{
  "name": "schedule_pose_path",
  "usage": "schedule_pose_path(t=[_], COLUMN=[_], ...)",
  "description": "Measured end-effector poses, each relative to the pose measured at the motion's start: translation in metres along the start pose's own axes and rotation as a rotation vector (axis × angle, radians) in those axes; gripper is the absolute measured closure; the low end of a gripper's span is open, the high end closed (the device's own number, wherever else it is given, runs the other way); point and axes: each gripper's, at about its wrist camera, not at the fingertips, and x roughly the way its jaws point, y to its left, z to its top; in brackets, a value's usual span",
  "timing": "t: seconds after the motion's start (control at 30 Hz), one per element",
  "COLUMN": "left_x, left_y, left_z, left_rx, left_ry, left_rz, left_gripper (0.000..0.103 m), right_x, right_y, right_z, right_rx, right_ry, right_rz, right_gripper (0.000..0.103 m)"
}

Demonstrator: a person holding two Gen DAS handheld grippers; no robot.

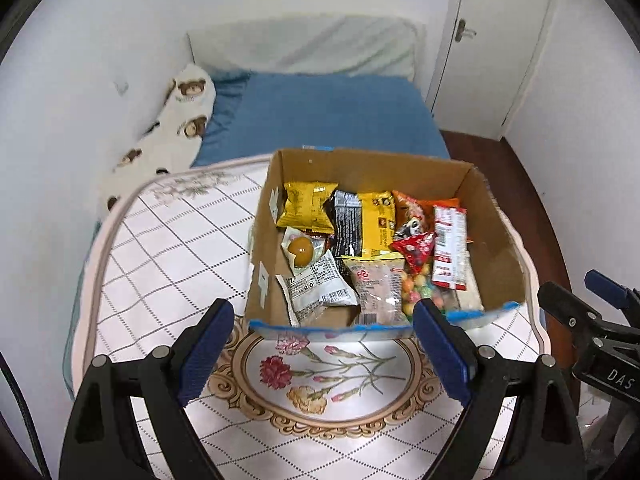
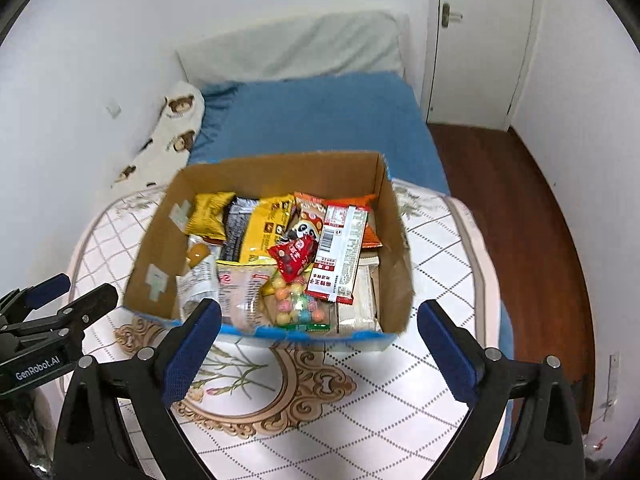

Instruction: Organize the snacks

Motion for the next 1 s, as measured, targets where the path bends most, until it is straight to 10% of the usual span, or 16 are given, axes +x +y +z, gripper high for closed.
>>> schedule_pose_path(t=[0.57, 1.0], left_x=[-0.094, -0.115], left_y=[-0.001, -0.008], left_z=[-0.051, -0.061], left_rx=[-0.015, 0.021], left_ry=[-0.12, -0.164], left_rz=[0.031, 0.052], left_gripper=[0.011, 0.011], right_x=[-0.136, -0.144], right_y=[0.008, 0.011], right_z=[-0.058, -0.071], right_rx=[-0.004, 0.009], right_ry=[-0.176, -0.165], right_rz=[-0.031, -0.021], right_gripper=[0.002, 0.002])
